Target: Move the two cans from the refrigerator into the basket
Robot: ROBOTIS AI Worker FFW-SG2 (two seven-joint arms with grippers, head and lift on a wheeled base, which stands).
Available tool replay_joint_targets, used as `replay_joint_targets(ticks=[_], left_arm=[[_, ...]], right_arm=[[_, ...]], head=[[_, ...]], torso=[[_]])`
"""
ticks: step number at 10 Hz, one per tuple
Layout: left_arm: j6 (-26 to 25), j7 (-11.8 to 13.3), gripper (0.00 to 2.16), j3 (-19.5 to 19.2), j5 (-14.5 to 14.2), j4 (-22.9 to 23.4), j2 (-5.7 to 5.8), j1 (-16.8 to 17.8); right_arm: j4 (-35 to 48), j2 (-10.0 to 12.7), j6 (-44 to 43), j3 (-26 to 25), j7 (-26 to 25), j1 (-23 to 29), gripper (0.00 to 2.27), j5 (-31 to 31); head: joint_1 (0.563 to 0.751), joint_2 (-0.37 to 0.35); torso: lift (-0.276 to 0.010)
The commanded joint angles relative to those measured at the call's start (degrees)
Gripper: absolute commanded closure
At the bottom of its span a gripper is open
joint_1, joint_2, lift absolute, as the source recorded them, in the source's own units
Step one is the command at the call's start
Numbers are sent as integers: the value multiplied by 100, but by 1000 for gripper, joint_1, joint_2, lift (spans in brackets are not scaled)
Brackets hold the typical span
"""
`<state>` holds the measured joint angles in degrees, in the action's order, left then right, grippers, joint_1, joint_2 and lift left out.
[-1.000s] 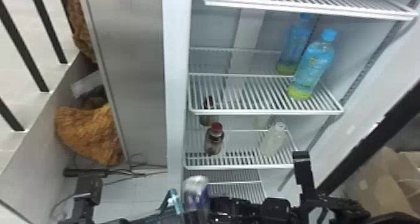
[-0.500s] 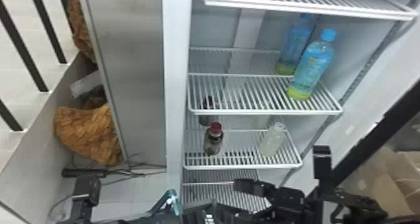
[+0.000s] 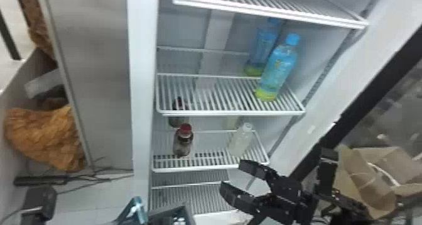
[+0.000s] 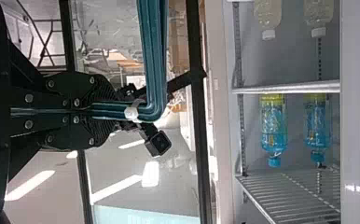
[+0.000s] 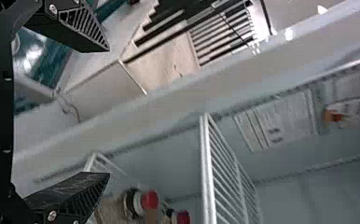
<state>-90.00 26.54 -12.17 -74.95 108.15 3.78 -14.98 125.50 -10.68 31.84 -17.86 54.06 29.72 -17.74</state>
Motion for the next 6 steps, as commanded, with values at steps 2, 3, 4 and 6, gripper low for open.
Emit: replay_joint_targets(ticks=[2,3,4,6], left_arm=[[-3,-8,1197,-5,11,6,0,-34],[-3,-17,1197,-5,11,-8,0,-34],[-3,-17,1197,-5,23,-8,9,-34],[-3,-17,1197,-5,11,-8,9,-48]], right_arm=[[-112,84,-1173,-328,-211,403,108,-306],[-83,128,-1539,-419,-361,600,108,-397],[-97,216,-1918,-568,-510,825,108,-454],[-168,356,-2650,-808,-827,1219,108,-569]], head=[[695,-350],[695,-350],[695,-350],[695,-350]], torso=[[-35],[-35],[-35],[-35]])
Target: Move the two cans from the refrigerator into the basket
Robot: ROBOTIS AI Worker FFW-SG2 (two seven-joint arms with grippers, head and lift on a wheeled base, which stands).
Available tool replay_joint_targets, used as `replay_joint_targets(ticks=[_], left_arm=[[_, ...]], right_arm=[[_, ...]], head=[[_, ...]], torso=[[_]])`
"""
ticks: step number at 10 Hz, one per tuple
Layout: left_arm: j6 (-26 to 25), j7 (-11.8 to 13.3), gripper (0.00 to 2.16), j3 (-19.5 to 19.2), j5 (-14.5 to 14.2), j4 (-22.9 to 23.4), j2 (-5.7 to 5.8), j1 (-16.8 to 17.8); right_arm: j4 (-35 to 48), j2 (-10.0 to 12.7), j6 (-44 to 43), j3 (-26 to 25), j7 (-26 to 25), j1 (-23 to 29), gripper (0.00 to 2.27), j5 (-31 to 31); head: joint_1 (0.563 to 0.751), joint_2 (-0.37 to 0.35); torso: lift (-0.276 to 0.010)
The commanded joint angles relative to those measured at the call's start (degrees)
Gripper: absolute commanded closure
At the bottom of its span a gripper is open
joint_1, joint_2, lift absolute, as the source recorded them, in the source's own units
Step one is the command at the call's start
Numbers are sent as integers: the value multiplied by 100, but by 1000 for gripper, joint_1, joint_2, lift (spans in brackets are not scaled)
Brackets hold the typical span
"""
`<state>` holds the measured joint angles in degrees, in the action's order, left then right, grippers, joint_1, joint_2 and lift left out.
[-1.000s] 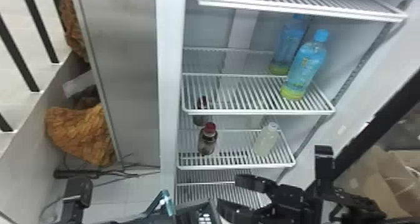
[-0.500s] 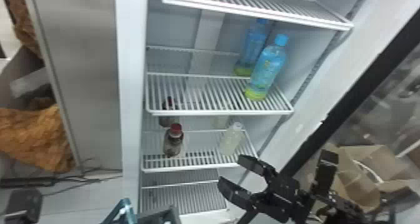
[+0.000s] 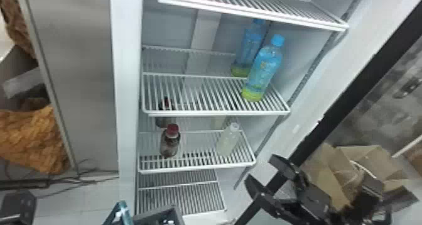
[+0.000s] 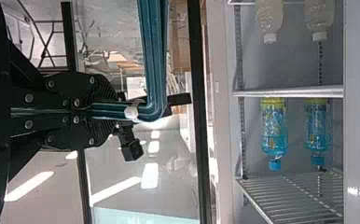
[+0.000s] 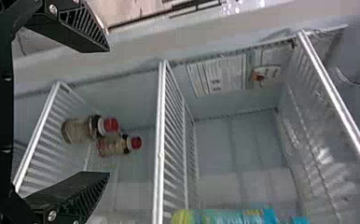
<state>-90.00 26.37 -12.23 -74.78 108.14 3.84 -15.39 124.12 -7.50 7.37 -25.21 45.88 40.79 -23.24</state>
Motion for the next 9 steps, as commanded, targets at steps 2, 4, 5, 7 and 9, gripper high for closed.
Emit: replay_joint_targets(ticks=[2,4,5,7,9], left_arm=[[-3,0,1197,-11,-17,7,-6,-7],[-3,0,1197,-11,-17,7,-6,-7],[-3,0,1197,-23,-29,7,-6,-21],[-3,0,1197,-23,-29,-7,-15,-21],[-3,0,1197,-34,-29,7,-24,-35]], right_arm=[[-353,152,-934,-267,-193,309,108,-41],[-677,249,-1623,-289,-281,477,108,-212],[-747,284,-1750,-312,-334,576,108,-224],[-972,319,-1975,-289,-351,674,108,-349],[-916,355,-1989,-289,-439,716,108,-361]], head=[[695,-350],[695,-350],[695,-350],[695,-350],[695,-350]], torso=[[-35],[-35],[-35],[-35],[-35]])
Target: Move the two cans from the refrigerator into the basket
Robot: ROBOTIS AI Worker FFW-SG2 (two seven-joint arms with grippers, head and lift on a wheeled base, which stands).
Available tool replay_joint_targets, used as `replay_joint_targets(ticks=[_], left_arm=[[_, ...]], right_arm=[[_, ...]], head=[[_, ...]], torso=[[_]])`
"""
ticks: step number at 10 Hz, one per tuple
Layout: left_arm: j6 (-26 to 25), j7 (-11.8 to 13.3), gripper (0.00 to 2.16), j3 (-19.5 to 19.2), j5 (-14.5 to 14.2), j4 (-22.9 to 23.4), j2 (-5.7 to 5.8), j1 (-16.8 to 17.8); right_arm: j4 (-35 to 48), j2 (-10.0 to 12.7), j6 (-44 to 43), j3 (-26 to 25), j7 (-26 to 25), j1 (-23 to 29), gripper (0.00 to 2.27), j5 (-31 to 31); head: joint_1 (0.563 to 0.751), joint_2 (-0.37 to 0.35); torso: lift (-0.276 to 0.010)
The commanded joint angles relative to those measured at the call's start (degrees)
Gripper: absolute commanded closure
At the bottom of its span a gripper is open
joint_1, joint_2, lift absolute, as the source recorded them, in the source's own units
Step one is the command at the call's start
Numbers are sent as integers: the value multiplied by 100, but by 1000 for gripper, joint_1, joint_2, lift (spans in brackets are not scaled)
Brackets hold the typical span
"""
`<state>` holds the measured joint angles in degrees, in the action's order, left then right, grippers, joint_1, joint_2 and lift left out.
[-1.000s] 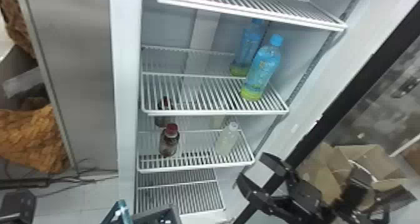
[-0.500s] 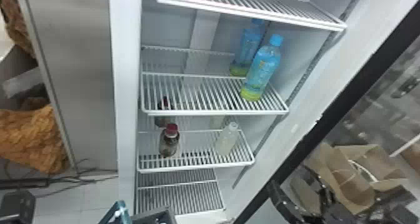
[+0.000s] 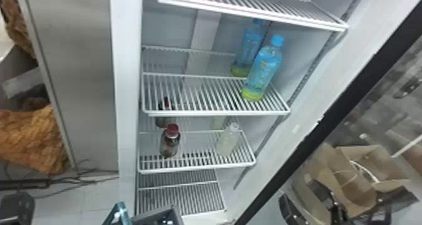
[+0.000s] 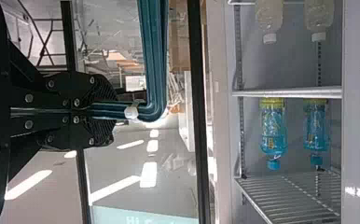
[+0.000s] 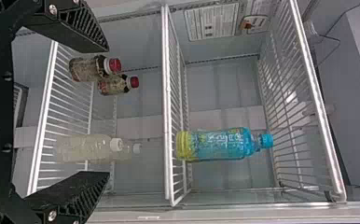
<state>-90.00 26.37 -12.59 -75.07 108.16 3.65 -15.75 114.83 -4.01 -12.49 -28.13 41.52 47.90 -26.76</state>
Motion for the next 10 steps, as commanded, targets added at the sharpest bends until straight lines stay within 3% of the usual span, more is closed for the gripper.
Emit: replay_joint_targets(ticks=[1,10], left_arm=[[-3,0,1197,-10,-11,5,-5,-14],[-3,0,1197,-21,0,5,-22,-14]], right_arm=[[41,5,-3,2,-13,5,108,2],[-1,-12,11,93,-57,-79,110,-9]], head=[[695,-350],[695,-350]], torso=[[-35],[-35]])
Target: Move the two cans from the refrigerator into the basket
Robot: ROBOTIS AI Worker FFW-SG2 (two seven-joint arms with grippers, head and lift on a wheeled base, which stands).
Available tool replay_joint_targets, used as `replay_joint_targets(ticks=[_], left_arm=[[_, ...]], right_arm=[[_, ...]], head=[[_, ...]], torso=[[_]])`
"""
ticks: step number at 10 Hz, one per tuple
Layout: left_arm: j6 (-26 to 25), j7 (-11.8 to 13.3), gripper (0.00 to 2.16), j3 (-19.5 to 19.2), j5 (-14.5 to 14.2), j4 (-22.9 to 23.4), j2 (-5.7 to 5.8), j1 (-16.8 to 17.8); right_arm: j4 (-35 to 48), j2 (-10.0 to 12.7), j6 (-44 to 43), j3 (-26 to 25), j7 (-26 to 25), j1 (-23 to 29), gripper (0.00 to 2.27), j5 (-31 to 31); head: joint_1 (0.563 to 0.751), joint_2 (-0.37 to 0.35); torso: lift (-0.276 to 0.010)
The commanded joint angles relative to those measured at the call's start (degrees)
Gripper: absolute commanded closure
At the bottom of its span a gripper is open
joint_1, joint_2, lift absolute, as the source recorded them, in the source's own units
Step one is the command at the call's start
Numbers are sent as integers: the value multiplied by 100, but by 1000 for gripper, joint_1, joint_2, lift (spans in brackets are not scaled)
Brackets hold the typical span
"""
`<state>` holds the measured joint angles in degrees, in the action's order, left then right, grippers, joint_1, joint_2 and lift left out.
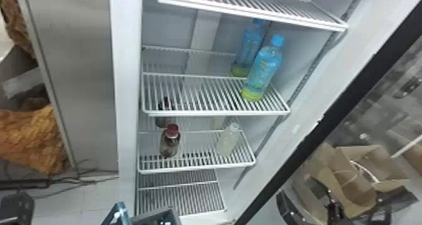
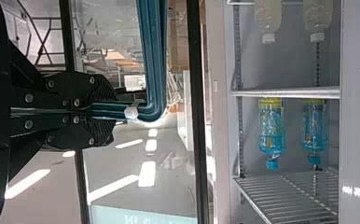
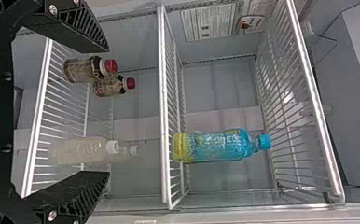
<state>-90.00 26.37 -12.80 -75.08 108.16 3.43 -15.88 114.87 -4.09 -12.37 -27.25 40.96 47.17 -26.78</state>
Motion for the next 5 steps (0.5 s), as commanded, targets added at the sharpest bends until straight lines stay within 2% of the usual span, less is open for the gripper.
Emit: replay_joint_targets(ticks=[1,5], left_arm=[[-3,0,1197,-11,-10,5,0,0],[-3,0,1197,-11,-10,-9,-9,14]], right_arm=[[-19,-5,-1,17,0,-7,110,-18],[-61,-5,-1,40,0,-35,110,-41]], head=[[695,-350],[695,-350]], torso=[[-35],[-35]])
